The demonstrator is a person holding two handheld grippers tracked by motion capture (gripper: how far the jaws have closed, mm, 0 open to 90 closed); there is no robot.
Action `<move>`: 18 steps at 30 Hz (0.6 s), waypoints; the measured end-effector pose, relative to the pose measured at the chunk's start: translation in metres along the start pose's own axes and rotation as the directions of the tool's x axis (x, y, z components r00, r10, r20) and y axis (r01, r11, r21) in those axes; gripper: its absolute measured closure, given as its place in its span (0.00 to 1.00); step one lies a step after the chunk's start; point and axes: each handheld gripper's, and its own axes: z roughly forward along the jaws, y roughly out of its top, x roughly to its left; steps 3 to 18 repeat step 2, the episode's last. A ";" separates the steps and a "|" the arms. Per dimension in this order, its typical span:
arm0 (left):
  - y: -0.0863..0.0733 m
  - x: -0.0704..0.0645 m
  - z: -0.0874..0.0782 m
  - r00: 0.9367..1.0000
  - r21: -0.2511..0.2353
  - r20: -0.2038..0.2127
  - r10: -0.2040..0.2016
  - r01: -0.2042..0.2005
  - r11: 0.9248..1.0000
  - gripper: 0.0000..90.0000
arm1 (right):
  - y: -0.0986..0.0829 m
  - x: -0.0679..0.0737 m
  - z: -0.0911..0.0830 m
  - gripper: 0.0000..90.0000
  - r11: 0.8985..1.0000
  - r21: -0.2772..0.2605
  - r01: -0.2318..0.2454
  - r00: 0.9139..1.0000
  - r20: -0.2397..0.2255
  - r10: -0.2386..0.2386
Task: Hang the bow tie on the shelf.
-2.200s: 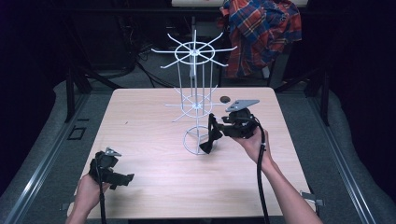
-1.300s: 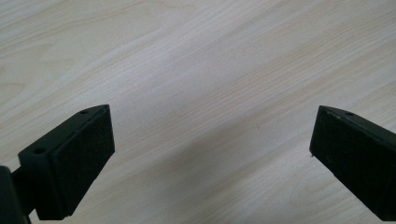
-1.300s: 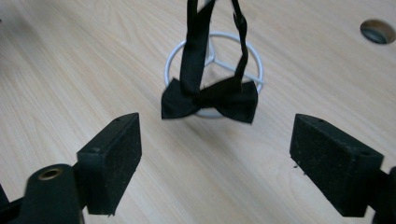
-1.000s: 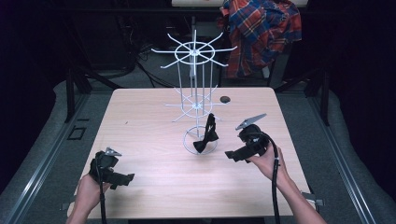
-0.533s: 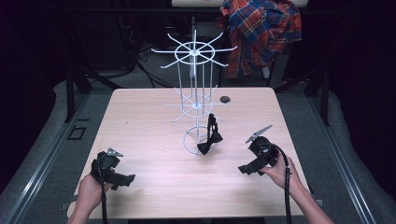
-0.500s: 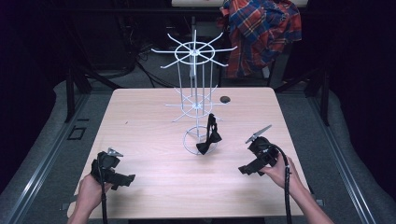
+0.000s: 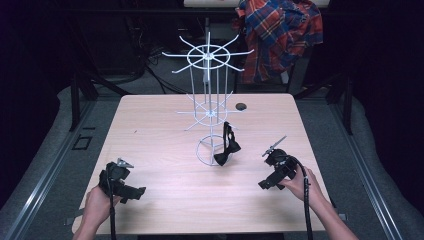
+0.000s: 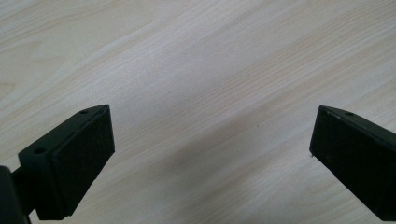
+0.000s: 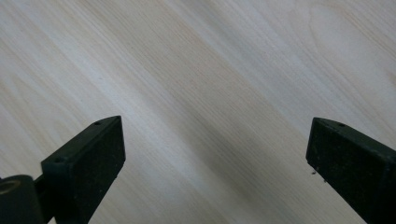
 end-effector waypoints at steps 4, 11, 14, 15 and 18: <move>0.001 0.000 0.000 1.000 0.001 0.001 0.002 -0.002 1.000 0.00 | 0.000 -0.001 0.000 0.05 1.000 0.011 0.010 1.000 -0.001 -0.010; 0.001 0.000 0.000 1.000 0.001 0.001 0.002 -0.002 1.000 0.00 | 0.000 -0.001 0.000 0.05 1.000 0.011 0.010 1.000 -0.001 -0.010; 0.001 0.000 0.000 1.000 0.001 0.001 0.002 -0.002 1.000 0.00 | 0.000 -0.001 0.000 0.05 1.000 0.011 0.010 1.000 -0.001 -0.010; 0.001 0.000 0.000 1.000 0.001 0.001 0.002 -0.002 1.000 0.00 | 0.000 -0.001 0.000 0.05 1.000 0.011 0.010 1.000 -0.001 -0.010; 0.001 0.000 0.000 1.000 0.001 0.001 0.002 -0.002 1.000 0.00 | 0.000 -0.001 0.000 0.05 1.000 0.011 0.010 1.000 -0.001 -0.010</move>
